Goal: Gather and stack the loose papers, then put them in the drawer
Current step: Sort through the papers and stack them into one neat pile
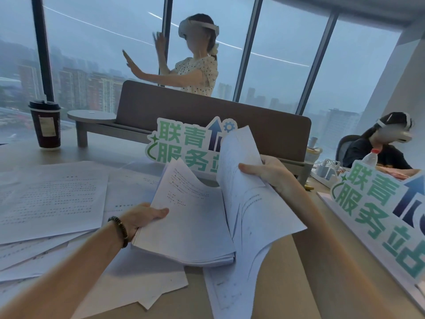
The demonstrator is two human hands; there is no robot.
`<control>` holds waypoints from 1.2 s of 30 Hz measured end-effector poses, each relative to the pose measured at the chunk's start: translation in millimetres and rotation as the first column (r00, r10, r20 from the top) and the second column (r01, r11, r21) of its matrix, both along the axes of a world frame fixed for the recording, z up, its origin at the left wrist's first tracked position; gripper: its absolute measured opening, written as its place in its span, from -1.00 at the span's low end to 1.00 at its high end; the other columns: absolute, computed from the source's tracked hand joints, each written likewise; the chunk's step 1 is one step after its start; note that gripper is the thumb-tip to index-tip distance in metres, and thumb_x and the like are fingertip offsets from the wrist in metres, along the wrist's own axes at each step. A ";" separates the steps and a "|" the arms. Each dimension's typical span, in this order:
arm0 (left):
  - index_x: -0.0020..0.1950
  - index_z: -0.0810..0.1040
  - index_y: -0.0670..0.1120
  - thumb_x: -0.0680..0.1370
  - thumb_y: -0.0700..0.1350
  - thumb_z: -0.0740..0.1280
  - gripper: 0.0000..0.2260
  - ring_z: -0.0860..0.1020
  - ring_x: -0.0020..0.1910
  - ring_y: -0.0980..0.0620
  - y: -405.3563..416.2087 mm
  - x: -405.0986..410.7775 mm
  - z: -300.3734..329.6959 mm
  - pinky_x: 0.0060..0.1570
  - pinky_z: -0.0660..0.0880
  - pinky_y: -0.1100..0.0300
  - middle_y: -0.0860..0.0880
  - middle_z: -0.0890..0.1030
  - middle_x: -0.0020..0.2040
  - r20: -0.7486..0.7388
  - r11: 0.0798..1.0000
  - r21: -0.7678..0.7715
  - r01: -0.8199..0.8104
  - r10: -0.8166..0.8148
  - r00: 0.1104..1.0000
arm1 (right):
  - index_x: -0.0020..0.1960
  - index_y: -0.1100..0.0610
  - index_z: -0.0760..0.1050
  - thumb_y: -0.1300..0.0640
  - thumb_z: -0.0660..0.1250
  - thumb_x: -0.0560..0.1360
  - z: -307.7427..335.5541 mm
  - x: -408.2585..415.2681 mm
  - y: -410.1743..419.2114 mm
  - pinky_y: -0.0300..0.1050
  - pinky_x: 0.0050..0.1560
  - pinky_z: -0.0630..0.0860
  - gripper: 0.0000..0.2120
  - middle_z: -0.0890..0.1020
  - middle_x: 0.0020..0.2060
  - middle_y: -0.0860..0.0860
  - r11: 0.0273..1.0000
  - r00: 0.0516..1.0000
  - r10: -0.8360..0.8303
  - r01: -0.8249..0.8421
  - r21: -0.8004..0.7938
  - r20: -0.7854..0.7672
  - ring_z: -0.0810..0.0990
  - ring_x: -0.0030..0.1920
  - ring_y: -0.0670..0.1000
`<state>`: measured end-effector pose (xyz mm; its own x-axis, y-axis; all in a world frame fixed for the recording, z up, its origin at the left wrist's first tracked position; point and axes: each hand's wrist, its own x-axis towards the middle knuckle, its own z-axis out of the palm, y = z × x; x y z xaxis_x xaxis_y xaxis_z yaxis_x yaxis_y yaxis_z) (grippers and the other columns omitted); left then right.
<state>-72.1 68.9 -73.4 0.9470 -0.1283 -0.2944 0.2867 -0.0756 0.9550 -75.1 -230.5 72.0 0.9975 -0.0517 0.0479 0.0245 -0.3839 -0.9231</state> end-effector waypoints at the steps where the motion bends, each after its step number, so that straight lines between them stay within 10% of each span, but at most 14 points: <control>1: 0.21 0.56 -0.30 0.58 -0.20 0.32 -0.75 0.65 -0.05 -0.25 -0.1 -0.3 0.0 -0.05 0.60 -0.04 -0.30 0.65 0.08 0.002 1.000 0.007 0.003 -0.003 1.000 | 0.13 0.11 0.57 0.02 0.58 0.37 5.3 0.3 1.6 -0.16 -0.22 0.57 -0.60 0.68 -0.02 0.00 1.000 1.000 0.012 -0.012 0.002 0.010 0.68 -0.07 0.02; 7: 0.21 0.55 -0.32 0.58 -0.22 0.33 -0.74 0.64 -0.06 -0.24 -0.4 -1.7 0.5 -0.06 0.59 -0.01 -0.32 0.64 0.10 0.019 0.999 0.035 -0.008 0.007 1.000 | 0.16 0.11 0.55 0.01 0.53 0.41 32.7 -6.8 6.6 -0.14 -0.17 0.58 -0.61 0.65 0.03 0.05 0.996 0.998 0.051 -0.053 0.065 0.041 0.65 -0.03 0.05; 15: 0.21 0.56 -0.28 0.37 -0.06 0.51 -0.51 0.64 0.07 -0.29 6.5 -0.9 -4.6 0.17 0.53 -0.23 -0.27 0.66 0.09 0.051 0.999 0.042 0.014 -0.016 0.999 | 0.34 0.14 0.49 -0.11 0.70 0.01 62.1 -15.1 2.1 0.10 -0.01 0.66 -0.03 0.64 0.15 0.20 0.921 0.984 0.168 -0.177 0.347 0.057 0.68 -0.03 0.19; 22: 0.17 0.57 -0.28 0.58 -0.21 0.33 -0.79 0.63 -0.07 -0.22 -1.3 -11.2 7.8 -0.02 0.59 -0.06 -0.26 0.66 0.03 0.021 1.000 0.025 0.017 -0.017 1.000 | 0.42 0.18 0.43 -0.02 0.45 0.44 61.1 -19.4 -9.8 0.06 -0.12 0.68 -0.39 0.67 -0.09 0.14 0.799 0.972 0.230 -0.214 0.562 0.043 0.68 -0.18 0.14; 29: 0.22 0.57 -0.24 0.60 -0.01 0.31 -0.66 0.69 -0.17 -0.11 -4.0 -8.5 9.2 -0.24 0.63 0.11 -0.17 0.70 -0.05 0.043 0.997 -0.040 -0.062 0.064 0.997 | -0.04 0.26 0.59 0.25 0.45 0.49 10.2 -18.2 -5.8 -0.19 -0.45 0.56 -0.91 0.67 -0.30 0.11 0.960 0.993 -0.088 0.107 0.259 -0.082 0.65 -0.36 0.07; 32: 0.36 0.49 -0.15 0.59 0.19 0.20 -0.48 0.56 0.21 -0.10 -7.6 -6.9 14.0 0.19 0.50 0.07 -0.08 0.58 0.24 0.083 0.996 -0.016 -0.082 0.083 0.993 | -0.12 0.22 0.56 0.30 0.40 0.49 -28.5 -6.9 -10.3 -0.18 -0.26 0.54 -0.97 0.61 -0.16 0.16 0.980 0.978 -0.120 0.144 0.137 -0.168 0.57 -0.26 0.08; 36: 0.14 0.59 -0.05 0.54 0.17 0.26 -0.65 0.65 -0.02 -0.10 -10.4 -8.1 18.5 -0.08 0.59 0.12 -0.11 0.67 0.10 0.082 0.989 -0.146 -0.035 0.048 0.996 | -0.02 0.22 0.57 0.19 0.37 0.53 -75.9 -5.4 -6.7 -0.12 -0.16 0.55 -0.91 0.63 -0.17 0.11 0.986 0.937 -0.144 0.164 0.038 -0.318 0.59 -0.24 0.06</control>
<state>-80.2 58.5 -54.8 0.9732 -0.1237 -0.1940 0.2041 0.0746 0.9761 -80.6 -237.2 -3.9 0.9412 -0.1987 -0.2733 -0.3240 -0.3005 -0.8971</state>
